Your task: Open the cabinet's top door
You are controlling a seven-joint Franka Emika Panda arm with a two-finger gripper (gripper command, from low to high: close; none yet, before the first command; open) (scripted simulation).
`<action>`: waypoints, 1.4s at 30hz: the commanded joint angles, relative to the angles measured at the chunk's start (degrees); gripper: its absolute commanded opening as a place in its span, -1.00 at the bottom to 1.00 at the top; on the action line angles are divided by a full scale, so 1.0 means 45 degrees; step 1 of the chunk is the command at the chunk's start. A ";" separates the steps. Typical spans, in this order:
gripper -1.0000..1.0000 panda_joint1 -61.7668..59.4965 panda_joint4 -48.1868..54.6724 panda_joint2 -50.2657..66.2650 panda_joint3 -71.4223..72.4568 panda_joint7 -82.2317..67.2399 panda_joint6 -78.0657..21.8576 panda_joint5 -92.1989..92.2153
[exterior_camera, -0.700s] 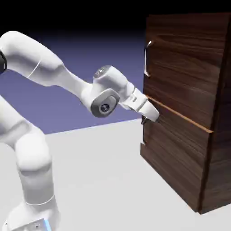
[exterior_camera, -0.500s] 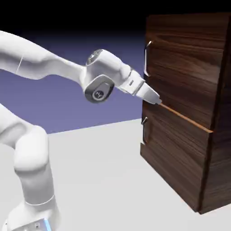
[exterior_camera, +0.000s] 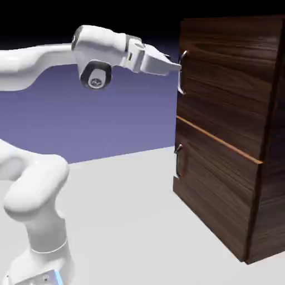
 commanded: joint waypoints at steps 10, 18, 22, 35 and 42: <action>0.00 -0.3184 0.1500 -0.2788 0.3167 -0.1711 -0.0871 0.5539; 0.00 -0.5730 0.2701 -0.5018 0.5700 -0.3080 -0.1567 0.9970; 0.00 -0.7003 0.3300 -0.6132 0.6967 -0.3764 -0.1915 1.2184; -1.00 -0.7610 0.3202 -0.6413 0.6729 -0.6018 -0.3512 1.4790; -1.00 -0.5030 -0.0028 -0.6835 0.5201 -0.8395 -0.6120 1.5688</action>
